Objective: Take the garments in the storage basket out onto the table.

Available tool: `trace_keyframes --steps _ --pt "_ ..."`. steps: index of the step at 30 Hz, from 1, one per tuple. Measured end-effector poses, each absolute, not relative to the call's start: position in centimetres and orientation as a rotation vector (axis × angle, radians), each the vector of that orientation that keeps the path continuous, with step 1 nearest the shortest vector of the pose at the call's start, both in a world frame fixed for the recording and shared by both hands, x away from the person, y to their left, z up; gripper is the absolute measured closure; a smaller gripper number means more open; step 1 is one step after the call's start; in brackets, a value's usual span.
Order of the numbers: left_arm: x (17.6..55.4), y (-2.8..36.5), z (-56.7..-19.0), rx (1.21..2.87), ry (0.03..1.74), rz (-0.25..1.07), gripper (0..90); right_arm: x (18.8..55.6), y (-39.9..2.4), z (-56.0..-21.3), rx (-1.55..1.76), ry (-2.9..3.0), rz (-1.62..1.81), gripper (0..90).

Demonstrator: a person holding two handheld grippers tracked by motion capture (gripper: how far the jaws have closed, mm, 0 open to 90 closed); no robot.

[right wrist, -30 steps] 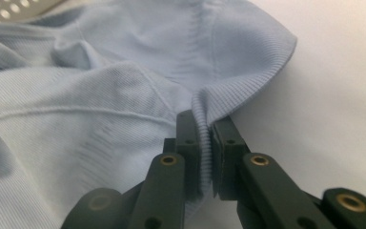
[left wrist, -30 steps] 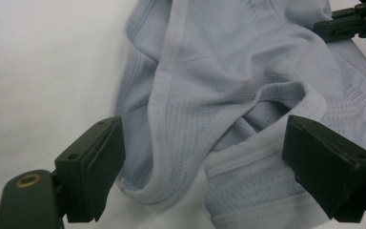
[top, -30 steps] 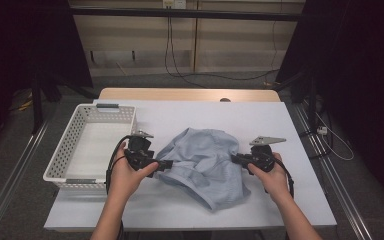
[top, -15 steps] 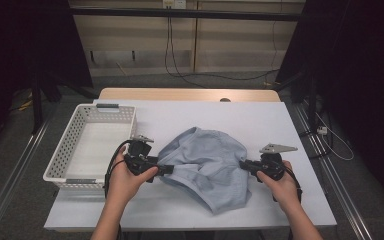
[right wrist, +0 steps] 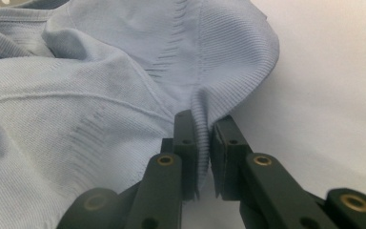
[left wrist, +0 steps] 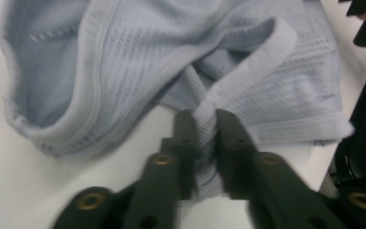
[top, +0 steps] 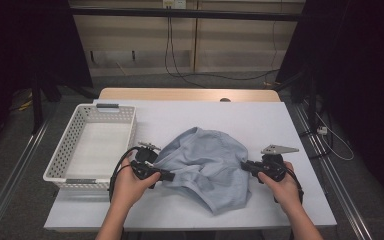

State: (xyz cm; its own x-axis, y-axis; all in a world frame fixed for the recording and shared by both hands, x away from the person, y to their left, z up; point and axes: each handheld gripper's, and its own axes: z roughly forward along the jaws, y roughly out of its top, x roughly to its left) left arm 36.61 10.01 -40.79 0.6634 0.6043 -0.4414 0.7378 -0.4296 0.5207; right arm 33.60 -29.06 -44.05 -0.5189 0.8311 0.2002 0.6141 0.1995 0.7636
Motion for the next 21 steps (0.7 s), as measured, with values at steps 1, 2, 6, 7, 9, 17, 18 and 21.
trace_keyframes --steps 1,2,6,7,9,17,18,21 --pt "36.6 10.0 -40.7 2.174 1.031 -0.245 82.9 33.6 -29.0 -44.1 1.374 2.219 1.222 80.4" --pt "36.6 10.1 -40.7 2.173 1.031 -0.241 83.6 33.6 -29.0 -44.1 1.375 2.218 1.220 79.4" --pt "36.8 10.2 -40.3 2.158 1.029 -0.204 84.8 34.2 -29.1 -44.1 1.412 2.173 1.243 56.9" --pt "36.9 10.2 -40.2 2.155 1.023 -0.201 84.9 34.5 -29.2 -43.9 1.416 2.151 1.249 50.7" --pt "37.0 10.3 -40.0 2.150 1.027 -0.187 85.1 35.2 -29.2 -43.6 1.446 2.096 1.286 34.5" --pt "37.5 10.3 -40.1 2.156 1.033 -0.173 85.3 37.0 -28.2 -43.8 1.411 2.069 1.227 57.9" --pt "37.5 10.3 -40.0 2.155 1.032 -0.170 85.3 36.9 -28.2 -43.8 1.394 2.084 1.216 64.4" --pt "37.7 10.4 -39.8 2.148 1.034 -0.153 85.4 36.7 -28.1 -43.7 1.368 2.120 1.236 82.6"
